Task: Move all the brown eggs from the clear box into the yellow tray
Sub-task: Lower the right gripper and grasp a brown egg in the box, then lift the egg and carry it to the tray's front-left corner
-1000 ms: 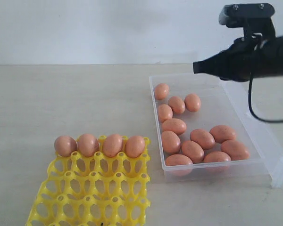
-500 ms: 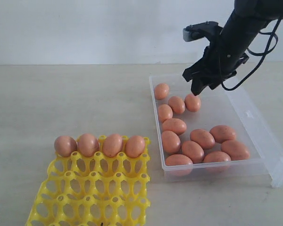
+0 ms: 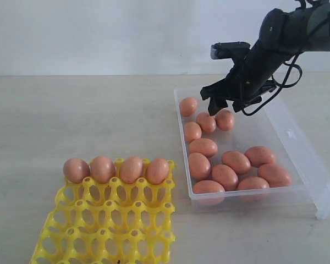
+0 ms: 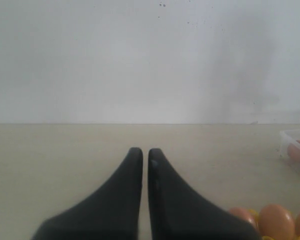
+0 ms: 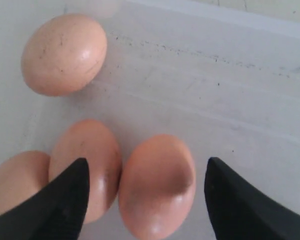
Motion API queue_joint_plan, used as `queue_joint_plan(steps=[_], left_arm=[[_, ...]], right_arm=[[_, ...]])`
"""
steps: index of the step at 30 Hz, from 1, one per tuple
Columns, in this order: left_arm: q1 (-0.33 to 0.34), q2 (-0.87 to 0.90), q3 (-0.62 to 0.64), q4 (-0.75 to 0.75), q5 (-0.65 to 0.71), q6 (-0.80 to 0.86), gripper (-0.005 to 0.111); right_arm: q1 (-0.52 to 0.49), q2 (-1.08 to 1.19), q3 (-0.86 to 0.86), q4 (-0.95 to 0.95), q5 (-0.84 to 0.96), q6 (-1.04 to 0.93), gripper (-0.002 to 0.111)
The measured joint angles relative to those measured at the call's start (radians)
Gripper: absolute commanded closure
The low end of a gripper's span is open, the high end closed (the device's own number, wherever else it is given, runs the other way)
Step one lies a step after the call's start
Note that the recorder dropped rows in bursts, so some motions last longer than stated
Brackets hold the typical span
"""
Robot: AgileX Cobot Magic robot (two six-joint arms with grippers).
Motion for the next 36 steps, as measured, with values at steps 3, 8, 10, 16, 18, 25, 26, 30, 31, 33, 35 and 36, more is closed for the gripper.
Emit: queue_joint_plan(steps=[3,8,10,16,18,25,26,30,31,33,35,36], left_arm=[[0.0,0.0,0.0,0.0,0.0,0.0,0.103],[0.0,0.0,0.0,0.0,0.0,0.0,0.103],[0.0,0.0,0.0,0.0,0.0,0.0,0.103],[0.0,0.0,0.0,0.0,0.0,0.0,0.103],[0.0,0.0,0.0,0.0,0.0,0.0,0.103],[0.0,0.0,0.0,0.0,0.0,0.0,0.103],[0.0,0.0,0.0,0.0,0.0,0.0,0.103],[0.0,0.0,0.0,0.0,0.0,0.0,0.103],[0.0,0.0,0.0,0.0,0.0,0.0,0.103],[0.0,0.0,0.0,0.0,0.0,0.0,0.103],[0.0,0.0,0.0,0.0,0.0,0.0,0.103],[0.0,0.0,0.0,0.0,0.0,0.0,0.103]], right_arm=[[0.0,0.021,-0.004,0.012,-0.03,0.003,0.052],[0.0,0.04,-0.011,0.034,-0.047,0.01,0.052],[0.0,0.049,-0.011,0.034,-0.036,0.01,0.052],[0.0,0.065,-0.011,0.034,0.023,0.01,0.052],[0.0,0.065,-0.011,0.036,0.025,0.014,0.056],[0.0,0.065,-0.011,0.036,0.016,0.016,0.108],[0.0,0.065,-0.011,0.036,0.014,0.014,0.108],[0.0,0.011,-0.006,0.027,-0.036,0.004,0.108],[0.0,-0.057,0.016,0.073,-0.112,-0.041,0.108],[0.013,-0.183,0.102,0.274,-0.319,-0.213,0.108],[0.076,-0.296,0.205,0.579,-0.572,-0.462,0.108],[0.125,-0.34,0.246,0.68,-0.688,-0.573,0.108]])
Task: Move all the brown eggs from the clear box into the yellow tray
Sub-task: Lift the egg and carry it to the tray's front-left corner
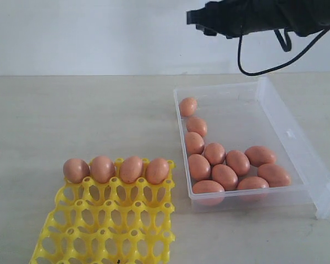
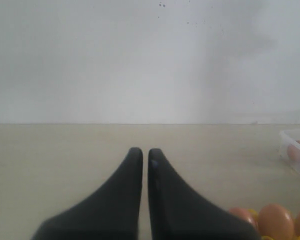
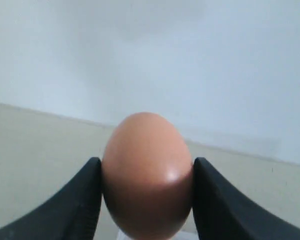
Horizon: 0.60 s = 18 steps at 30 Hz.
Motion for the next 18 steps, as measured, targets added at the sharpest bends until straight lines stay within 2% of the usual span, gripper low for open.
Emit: queue_joint_plan(steps=[4,8,11,14,18], left_arm=[[0.0,0.0,0.0,0.0,0.0,0.0,0.103],[0.0,0.0,0.0,0.0,0.0,0.0,0.103],[0.0,0.0,0.0,0.0,0.0,0.0,0.103],[0.0,0.0,0.0,0.0,0.0,0.0,0.103],[0.0,0.0,0.0,0.0,0.0,0.0,0.103]], right_arm=[[0.193,-0.027,0.058,0.035,-0.389,-0.108,0.108],[0.247,-0.031,0.058,0.017,-0.6,-0.02,0.108],[0.263,-0.036,0.058,-0.026,-0.716,0.126,0.108],[0.266,-0.039,0.058,-0.147,-0.767,0.34,0.108],[0.266,-0.039,0.058,-0.509,-0.76,0.788,0.108]])
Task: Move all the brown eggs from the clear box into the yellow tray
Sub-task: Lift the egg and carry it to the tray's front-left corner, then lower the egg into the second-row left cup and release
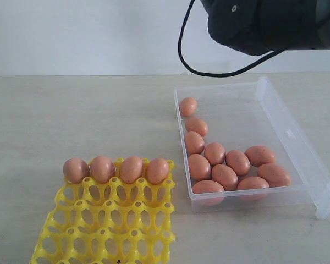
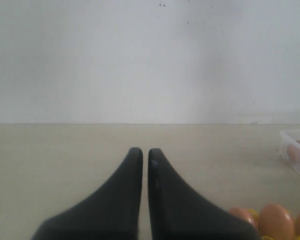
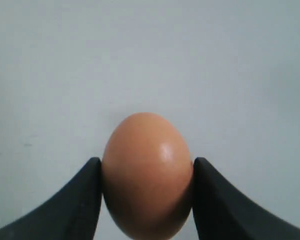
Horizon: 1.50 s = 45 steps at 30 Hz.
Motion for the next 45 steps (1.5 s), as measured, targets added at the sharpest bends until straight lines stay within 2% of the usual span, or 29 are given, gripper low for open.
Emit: queue_joint_plan(steps=[5,7,10,14,17,22,27,37,45], left_arm=[[0.0,0.0,0.0,0.0,0.0,0.0,0.103],[0.0,0.0,0.0,0.0,0.0,0.0,0.103],[0.0,0.0,0.0,0.0,0.0,0.0,0.103],[0.0,0.0,0.0,0.0,0.0,0.0,0.103],[0.0,0.0,0.0,0.0,0.0,0.0,0.103],[0.0,0.0,0.0,0.0,0.0,0.0,0.103],[0.0,0.0,0.0,0.0,0.0,0.0,0.103],[0.0,0.0,0.0,0.0,0.0,0.0,0.103],[0.0,0.0,0.0,0.0,0.0,0.0,0.103]], right_arm=[[0.008,0.0,0.0,-0.609,0.033,0.527,0.108],[0.026,0.0,0.004,-0.765,0.07,0.646,0.108],[0.066,-0.002,0.059,-0.867,0.089,0.691,0.108],[0.142,-0.002,0.186,-0.896,0.093,0.67,0.108],[0.225,0.024,0.277,-0.9,0.05,0.585,0.108],[0.326,0.153,0.305,-0.86,-0.063,0.423,0.108],[0.335,0.251,0.306,-0.787,-0.093,0.456,0.108],[0.335,0.295,0.311,-0.783,-0.053,0.523,0.108],[0.335,0.295,0.311,-0.783,0.148,0.528,0.108]])
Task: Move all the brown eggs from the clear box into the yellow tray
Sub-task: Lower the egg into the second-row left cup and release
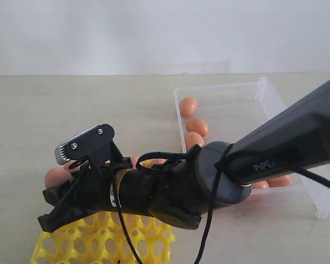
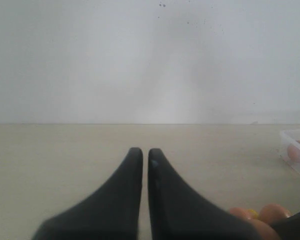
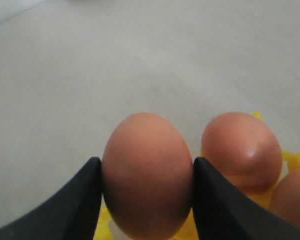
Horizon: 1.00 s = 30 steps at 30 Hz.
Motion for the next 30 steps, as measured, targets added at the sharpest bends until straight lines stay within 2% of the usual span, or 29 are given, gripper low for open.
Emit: queue_joint_plan(steps=[14,27,30], left_arm=[[0.0,0.0,0.0,0.0,0.0,0.0,0.103],[0.0,0.0,0.0,0.0,0.0,0.0,0.103],[0.0,0.0,0.0,0.0,0.0,0.0,0.103]], right_arm=[[0.0,0.0,-0.015,0.003,0.047,-0.118,0.108],[0.0,0.0,-0.018,0.004,0.069,-0.131,0.108],[0.0,0.0,-0.018,0.004,0.069,-0.131,0.098]])
